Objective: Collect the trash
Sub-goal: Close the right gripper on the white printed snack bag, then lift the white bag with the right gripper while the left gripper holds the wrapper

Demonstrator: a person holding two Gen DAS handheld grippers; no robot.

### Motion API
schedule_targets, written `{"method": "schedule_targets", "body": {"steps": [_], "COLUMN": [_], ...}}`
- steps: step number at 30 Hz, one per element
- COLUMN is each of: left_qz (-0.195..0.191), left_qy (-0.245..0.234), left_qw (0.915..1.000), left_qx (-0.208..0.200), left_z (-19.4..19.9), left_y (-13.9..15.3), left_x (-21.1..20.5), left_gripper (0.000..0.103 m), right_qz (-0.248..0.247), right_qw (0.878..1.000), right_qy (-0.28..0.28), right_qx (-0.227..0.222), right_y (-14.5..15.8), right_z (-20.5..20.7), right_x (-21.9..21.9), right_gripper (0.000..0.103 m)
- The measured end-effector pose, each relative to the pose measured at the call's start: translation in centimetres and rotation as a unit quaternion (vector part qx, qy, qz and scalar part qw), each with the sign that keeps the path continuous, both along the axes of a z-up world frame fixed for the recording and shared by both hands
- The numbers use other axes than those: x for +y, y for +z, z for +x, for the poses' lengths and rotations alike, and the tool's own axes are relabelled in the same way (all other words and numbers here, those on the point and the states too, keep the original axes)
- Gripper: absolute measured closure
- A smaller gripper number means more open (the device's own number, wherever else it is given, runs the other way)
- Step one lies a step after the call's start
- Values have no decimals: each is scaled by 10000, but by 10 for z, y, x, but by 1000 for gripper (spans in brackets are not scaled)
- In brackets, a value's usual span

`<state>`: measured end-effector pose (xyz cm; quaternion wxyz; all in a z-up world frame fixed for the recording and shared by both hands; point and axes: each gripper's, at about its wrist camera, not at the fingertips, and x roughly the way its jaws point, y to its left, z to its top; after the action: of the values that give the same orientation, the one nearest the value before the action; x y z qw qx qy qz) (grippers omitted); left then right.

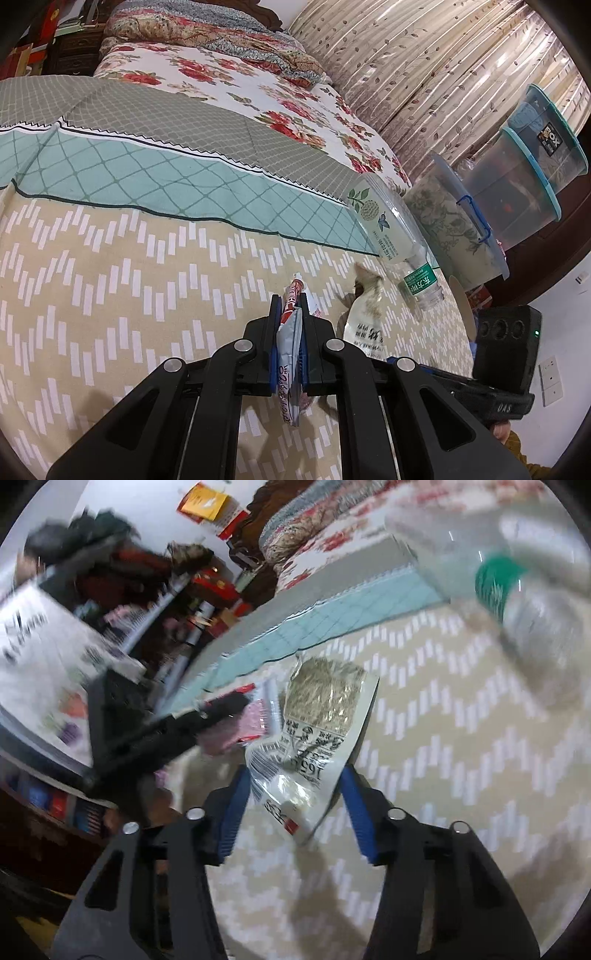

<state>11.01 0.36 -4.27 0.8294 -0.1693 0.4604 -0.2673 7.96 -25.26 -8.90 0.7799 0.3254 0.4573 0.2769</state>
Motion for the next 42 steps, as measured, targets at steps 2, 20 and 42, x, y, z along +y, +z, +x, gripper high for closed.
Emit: {"method": "schedule_targets", "body": {"steps": [2, 20, 42], "left_qz": [-4, -40, -64], "left_qy": [-1, -2, 42], "left_qw": [10000, 10000, 10000], "left_qx": [7, 31, 37], "left_z": [0, 0, 2], "left_y": [0, -3, -5], "left_x": [-1, -2, 3], "left_gripper": [97, 97, 97], "right_qz": [251, 553, 309], "right_qw": [9997, 9982, 9995], "right_qy": [11, 247, 38], "right_qx": [43, 7, 34], "right_y": [-2, 7, 7], "right_z": [1, 15, 26], "right_x": [1, 33, 28], "right_gripper": [56, 54, 82]}}
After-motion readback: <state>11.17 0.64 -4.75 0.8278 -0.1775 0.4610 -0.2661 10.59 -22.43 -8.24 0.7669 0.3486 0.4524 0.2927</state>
